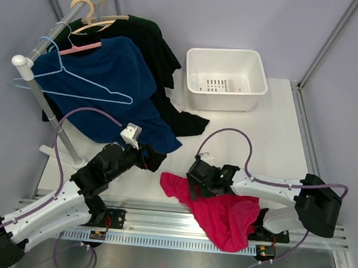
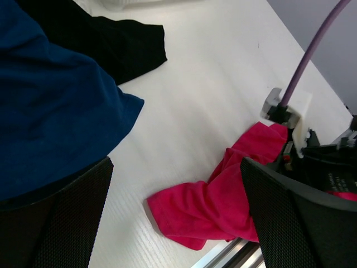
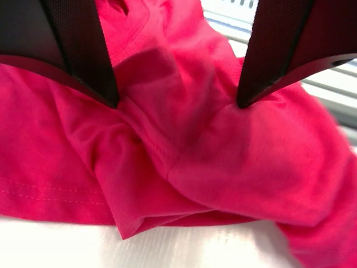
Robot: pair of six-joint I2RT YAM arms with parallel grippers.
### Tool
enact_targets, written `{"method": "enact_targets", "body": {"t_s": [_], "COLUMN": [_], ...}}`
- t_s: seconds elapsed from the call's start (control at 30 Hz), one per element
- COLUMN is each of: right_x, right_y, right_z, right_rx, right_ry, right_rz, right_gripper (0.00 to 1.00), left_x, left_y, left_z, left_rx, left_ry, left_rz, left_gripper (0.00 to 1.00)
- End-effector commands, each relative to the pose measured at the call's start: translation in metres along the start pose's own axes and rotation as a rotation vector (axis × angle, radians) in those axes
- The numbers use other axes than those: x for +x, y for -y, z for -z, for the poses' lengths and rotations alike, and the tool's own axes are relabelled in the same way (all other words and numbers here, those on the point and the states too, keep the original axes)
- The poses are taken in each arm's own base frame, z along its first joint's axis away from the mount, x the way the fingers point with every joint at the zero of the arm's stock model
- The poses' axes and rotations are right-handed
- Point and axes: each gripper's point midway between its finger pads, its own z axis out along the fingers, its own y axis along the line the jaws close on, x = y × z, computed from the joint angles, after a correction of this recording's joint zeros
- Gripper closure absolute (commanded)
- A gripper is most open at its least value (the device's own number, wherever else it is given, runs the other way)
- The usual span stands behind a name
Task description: Remove the t-shirt from the hanger
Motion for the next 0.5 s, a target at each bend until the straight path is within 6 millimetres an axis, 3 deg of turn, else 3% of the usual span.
{"method": "enact_targets", "body": {"t_s": [0.0, 0.07, 0.13, 0.17, 0.23, 0.27, 0.37, 0.4, 0.47], "right_x": [-0.013, -0.022, -0.031, -0.032, -0.045, -0.053, -0.096, -0.13, -0.17], "right_y": [-0.012, -0.012, -0.012, -0.011, -0.007, -0.004, 0.01, 0.011, 0.013], "right_z": [-0.006, -0.007, -0.011, -0.011, -0.01, -0.006, 0.037, 0.062, 0.097], "right_rx": [-0.006, 0.024, 0.05, 0.055, 0.102, 0.126, 0.185, 0.2, 0.18], "right_ry": [0.041, 0.067, 0.085, 0.09, 0.146, 0.176, 0.325, 0.422, 0.551], "right_rz": [-0.009, 0.0, 0.013, 0.019, 0.004, -0.01, -0.057, -0.091, -0.132], "right_gripper": [0.12, 0.24, 0.6, 0.6, 0.97, 1.0, 1.0, 1.0, 1.0], "left_x": [-0.012, -0.015, -0.015, -0.017, -0.016, -0.018, -0.021, -0.025, -0.031], "left_y": [-0.004, -0.003, -0.008, -0.006, -0.006, -0.005, -0.008, -0.006, 0.002], "left_z": [0.001, 0.004, 0.006, 0.007, 0.009, 0.012, 0.014, 0.015, 0.018], "left_rx": [-0.015, -0.008, -0.025, -0.019, -0.011, -0.006, -0.017, -0.01, 0.032], "left_ry": [0.084, 0.099, 0.115, 0.122, 0.127, 0.142, 0.164, 0.186, 0.217], "left_rz": [-0.013, -0.014, -0.006, -0.004, 0.003, 0.008, 0.013, 0.021, 0.033], "left_gripper": [0.01, 0.01, 0.01, 0.01, 0.01, 0.01, 0.01, 0.01, 0.01]}}
